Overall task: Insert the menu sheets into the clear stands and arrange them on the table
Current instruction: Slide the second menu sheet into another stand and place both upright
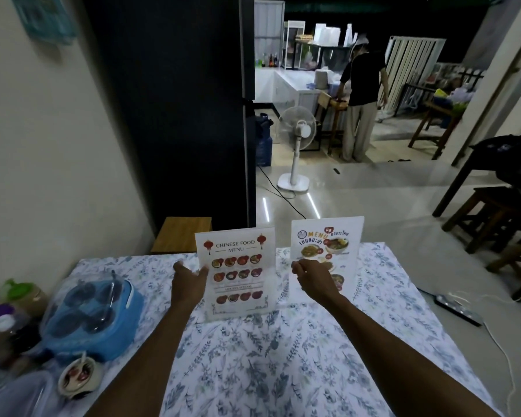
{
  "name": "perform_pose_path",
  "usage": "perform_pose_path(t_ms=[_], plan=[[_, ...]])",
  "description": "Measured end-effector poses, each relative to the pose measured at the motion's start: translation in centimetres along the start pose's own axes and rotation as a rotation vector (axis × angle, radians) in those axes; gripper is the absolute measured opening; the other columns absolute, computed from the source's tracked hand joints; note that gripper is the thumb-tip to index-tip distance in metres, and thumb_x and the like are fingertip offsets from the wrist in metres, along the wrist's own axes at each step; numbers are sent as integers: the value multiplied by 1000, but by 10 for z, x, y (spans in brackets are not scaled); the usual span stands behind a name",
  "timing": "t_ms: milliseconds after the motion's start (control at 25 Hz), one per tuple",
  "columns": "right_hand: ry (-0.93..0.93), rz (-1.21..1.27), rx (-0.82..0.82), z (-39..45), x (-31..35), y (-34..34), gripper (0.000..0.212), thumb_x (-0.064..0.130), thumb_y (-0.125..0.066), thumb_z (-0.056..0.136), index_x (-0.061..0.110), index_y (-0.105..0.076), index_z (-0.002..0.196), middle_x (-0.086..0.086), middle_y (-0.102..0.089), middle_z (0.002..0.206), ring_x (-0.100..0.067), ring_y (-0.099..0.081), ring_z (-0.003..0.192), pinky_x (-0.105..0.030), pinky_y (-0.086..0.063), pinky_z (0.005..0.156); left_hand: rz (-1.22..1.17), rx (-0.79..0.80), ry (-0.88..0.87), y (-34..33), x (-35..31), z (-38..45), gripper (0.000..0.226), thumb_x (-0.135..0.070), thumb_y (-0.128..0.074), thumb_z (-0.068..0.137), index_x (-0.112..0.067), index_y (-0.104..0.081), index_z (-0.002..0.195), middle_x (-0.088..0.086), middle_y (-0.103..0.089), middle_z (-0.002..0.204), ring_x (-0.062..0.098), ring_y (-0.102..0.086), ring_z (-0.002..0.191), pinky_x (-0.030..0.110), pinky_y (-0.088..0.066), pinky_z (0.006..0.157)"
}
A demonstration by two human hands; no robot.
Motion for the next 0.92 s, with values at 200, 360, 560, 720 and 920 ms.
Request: perform_pose_path(t_ms=[200,360,560,720,920], plan=[[22,-33,47,-29,-29,17,41,29,-43,100,1,-65,78,-14,-68,72,-29,-64,67,-41,-51,68,142,-21,-164,-27,-12,-60,47,-31,-65,89,-7,-46,125,16,-62,125,34,-62,109,37,-49,81],[-3,8,55,-54,-66,28,37,29,-47,99,1,-65,81,-14,-69,76,-31,-64,70,-40,-51,69,195,77,-203,-74,-8,-101,44,-33,-65,90,-9,-49,123,11,-64,122,28,-63,107,35,-51,82],[-99,25,41,-63,-121,48,28,29,-51,97,6,-68,95,-13,-72,93,-31,-66,87,-40,-51,78,202,220,-244,-140,-24,-113,46,-35,-66,89,-9,-48,123,12,-62,124,27,-62,109,39,-53,87],[-221,34,-5,-54,-168,66,25,29,-59,94,12,-67,110,-11,-74,103,-24,-68,93,-28,-48,74,185,387,-177,-204,-25,-109,61,-37,-64,90,-9,-40,138,14,-54,139,29,-56,122,37,-49,92],[-337,68,-57,-22,-205,65,52,30,-75,82,7,-54,124,-13,-67,116,-28,-64,105,-32,-49,82,172,413,-94,-260,-12,-84,88,-38,-63,91,-5,-10,154,17,-25,160,32,-33,143,41,-33,114]])
Point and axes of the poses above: each hand's wrist, its own z-axis towards the middle knuckle, its own y-axis out of the back of the hand, x = y × z, the point moved 8 cm from there along z, towards the middle knuckle
